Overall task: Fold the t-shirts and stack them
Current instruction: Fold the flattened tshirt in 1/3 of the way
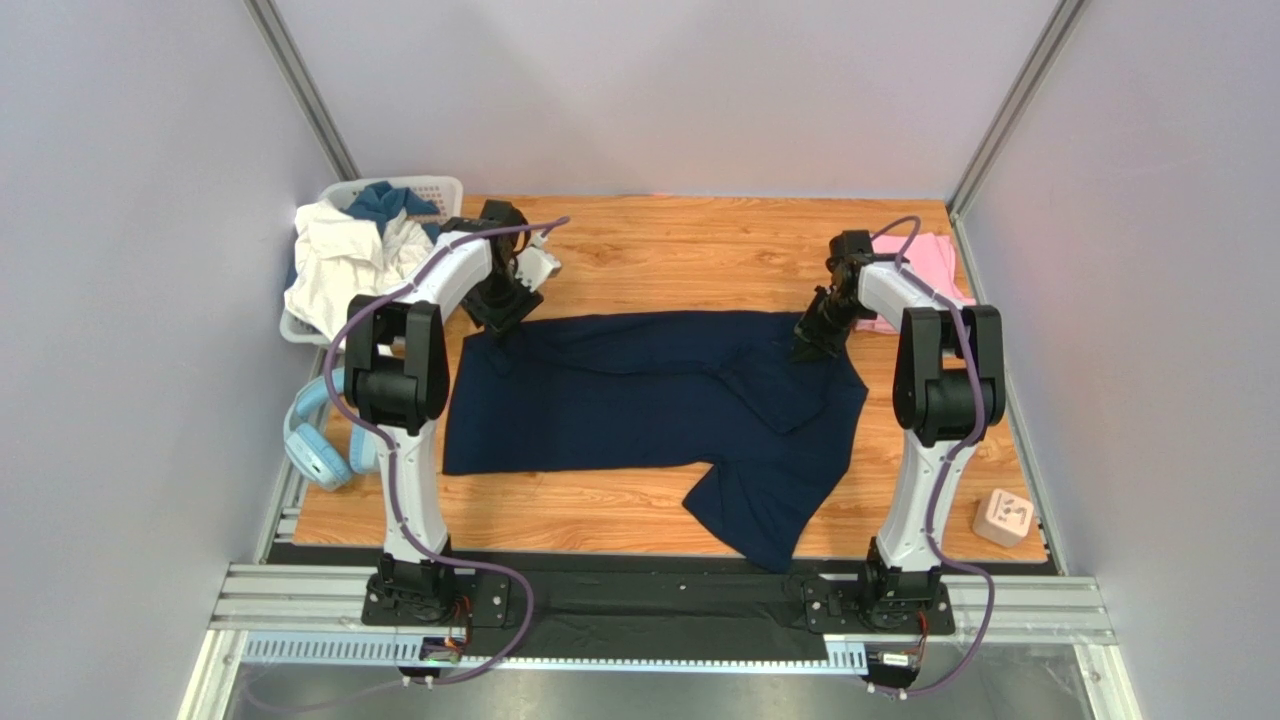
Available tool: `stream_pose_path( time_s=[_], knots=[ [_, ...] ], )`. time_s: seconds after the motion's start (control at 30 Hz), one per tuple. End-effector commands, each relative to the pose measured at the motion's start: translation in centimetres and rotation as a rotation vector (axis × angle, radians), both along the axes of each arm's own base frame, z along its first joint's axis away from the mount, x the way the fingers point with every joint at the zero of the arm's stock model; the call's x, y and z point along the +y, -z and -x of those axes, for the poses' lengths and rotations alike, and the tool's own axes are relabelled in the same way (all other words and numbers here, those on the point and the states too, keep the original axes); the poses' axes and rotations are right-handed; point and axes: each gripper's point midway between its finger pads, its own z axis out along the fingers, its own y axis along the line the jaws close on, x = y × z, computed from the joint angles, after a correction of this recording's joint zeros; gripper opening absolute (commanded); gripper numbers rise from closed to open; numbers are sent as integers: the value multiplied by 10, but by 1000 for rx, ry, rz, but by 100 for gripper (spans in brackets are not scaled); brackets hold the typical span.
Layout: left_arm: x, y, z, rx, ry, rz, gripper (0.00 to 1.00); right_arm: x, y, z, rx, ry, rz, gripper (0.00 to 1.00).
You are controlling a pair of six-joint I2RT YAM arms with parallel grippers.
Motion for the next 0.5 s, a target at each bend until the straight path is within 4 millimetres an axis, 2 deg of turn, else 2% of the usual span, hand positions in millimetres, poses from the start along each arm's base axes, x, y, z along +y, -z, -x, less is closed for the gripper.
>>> stream_pose_path(
  time_s=[0.0,0.13,0.23,0.3,0.4,0.47],
  knots=[
    [-8,-19,12,-20,15,57,49,-19,-23,-9,-24,42,81,0],
    [-10,-23,18,-24,19,74,35,-22,-27,-10,-19,55,83,0],
    [-12,-25,20,-22,16,83,20,-24,-26,-6,-4,55,92,0],
    [-11,-25,21,-21,16,83,17,-25,-28,-5,-6,54,97,0],
    [-15,-32,21,-28,19,108,17,-30,-33,-5,-10,50,118,0],
    [-19,-40,23,-41,22,131,0,-33,-38,-7,-14,48,133,0]
  ],
)
